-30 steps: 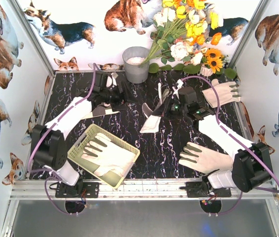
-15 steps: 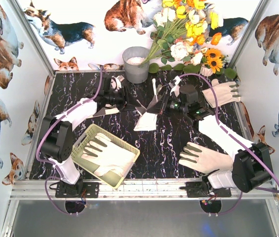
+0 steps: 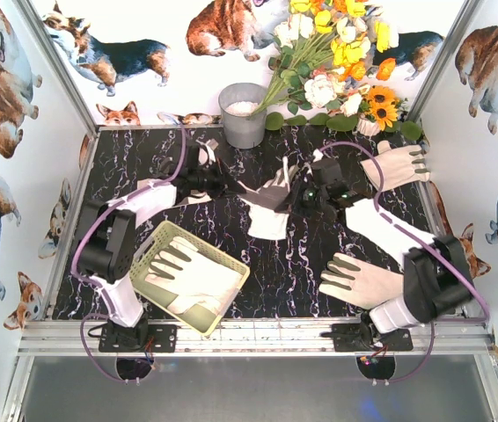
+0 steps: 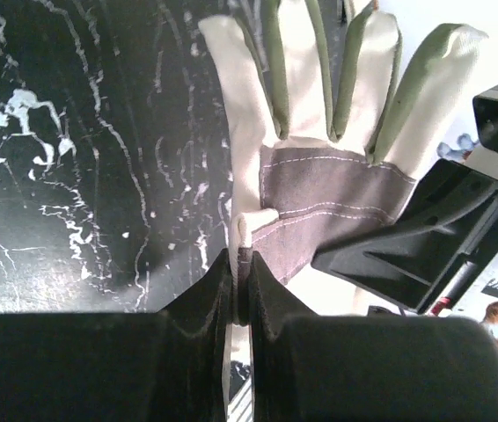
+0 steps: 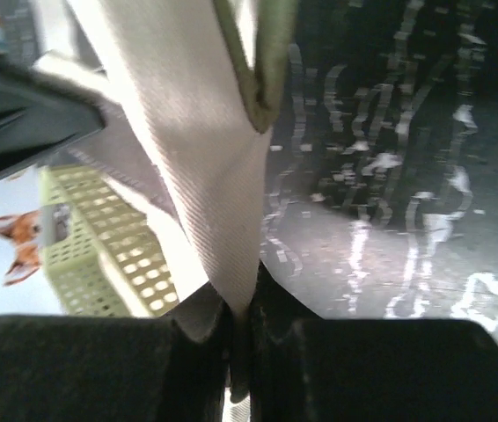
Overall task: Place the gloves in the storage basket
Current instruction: Place the glove at the center of the board, then pick up the glove from the center of the board, then turn over the glove.
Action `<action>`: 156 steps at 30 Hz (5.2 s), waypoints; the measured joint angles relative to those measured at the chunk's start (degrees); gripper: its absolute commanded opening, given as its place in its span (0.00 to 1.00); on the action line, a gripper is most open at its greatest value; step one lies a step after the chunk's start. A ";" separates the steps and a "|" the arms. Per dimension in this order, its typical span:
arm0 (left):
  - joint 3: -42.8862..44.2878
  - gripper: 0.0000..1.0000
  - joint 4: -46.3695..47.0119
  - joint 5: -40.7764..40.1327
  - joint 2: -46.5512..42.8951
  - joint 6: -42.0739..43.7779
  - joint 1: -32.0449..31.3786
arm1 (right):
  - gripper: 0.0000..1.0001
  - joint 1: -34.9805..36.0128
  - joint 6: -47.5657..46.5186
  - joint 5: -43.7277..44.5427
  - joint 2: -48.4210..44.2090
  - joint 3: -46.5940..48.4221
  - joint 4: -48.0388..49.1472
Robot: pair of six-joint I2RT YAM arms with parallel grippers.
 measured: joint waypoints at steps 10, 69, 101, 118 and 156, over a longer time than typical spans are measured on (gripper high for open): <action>-1.99 0.00 2.91 -2.27 9.20 -0.52 -2.29 | 0.02 -1.05 -2.95 4.50 13.55 2.67 -7.08; 7.67 0.71 -19.10 -14.12 2.60 14.73 -0.81 | 0.47 -5.99 -14.86 5.20 10.03 11.65 -22.36; -5.33 0.85 -28.35 -37.59 -34.53 17.86 5.22 | 0.63 -20.31 12.81 24.24 -13.97 -11.85 -44.92; -5.33 0.86 -29.81 -37.16 -34.62 18.10 5.22 | 0.18 -20.52 14.21 21.86 0.48 -12.31 -38.45; 7.76 0.89 -12.26 -8.00 -16.48 23.21 -16.68 | 0.00 -20.57 26.45 -15.85 -8.41 8.63 -11.65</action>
